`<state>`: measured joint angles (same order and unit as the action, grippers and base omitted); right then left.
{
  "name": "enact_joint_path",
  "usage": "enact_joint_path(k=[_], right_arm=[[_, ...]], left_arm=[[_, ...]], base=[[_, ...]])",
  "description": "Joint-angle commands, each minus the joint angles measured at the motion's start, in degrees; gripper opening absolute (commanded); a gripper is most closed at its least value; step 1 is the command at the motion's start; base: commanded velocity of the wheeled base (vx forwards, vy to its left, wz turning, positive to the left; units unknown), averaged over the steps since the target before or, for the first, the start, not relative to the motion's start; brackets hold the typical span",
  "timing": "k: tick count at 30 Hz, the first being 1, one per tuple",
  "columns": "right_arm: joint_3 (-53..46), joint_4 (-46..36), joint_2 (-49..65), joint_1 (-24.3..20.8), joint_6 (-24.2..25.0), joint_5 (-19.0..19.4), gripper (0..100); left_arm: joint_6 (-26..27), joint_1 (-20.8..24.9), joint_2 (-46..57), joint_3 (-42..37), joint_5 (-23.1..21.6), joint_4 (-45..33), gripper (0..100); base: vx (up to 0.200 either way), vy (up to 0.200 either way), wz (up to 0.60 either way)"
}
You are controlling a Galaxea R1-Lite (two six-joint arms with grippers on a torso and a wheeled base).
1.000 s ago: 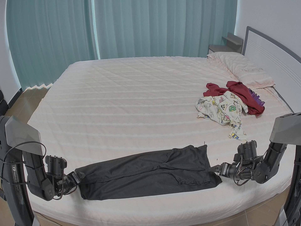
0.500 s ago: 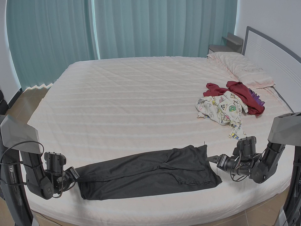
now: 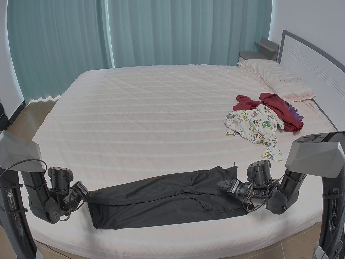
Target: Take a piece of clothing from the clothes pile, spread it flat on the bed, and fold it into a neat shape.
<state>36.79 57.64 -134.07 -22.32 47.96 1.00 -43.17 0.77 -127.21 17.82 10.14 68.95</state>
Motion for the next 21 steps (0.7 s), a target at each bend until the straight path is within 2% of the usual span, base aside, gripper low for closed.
enact_joint_path(k=[1,11,16,21], right_arm=[[0.7,-0.1,-2.3,-0.5,0.1,-0.1,100],[3.4,-2.1,-2.9,-1.7,0.4,-0.7,100],[2.8,-2.7,-0.8,-1.7,2.4,-2.3,100],[4.2,-2.5,-3.3,-2.2,2.7,-3.5,100]], left_arm=[[-0.1,-0.3,0.3,0.5,0.0,0.0,0],[-0.2,-0.3,-0.2,0.5,-0.1,0.0,0],[-0.2,-0.6,-0.2,0.8,-0.2,0.0,0],[-0.2,-0.8,0.0,0.9,-0.1,0.0,0]], base=[[0.0,0.0,0.0],[0.0,0.0,0.0],[0.0,0.0,0.0],[0.0,0.0,0.0]])
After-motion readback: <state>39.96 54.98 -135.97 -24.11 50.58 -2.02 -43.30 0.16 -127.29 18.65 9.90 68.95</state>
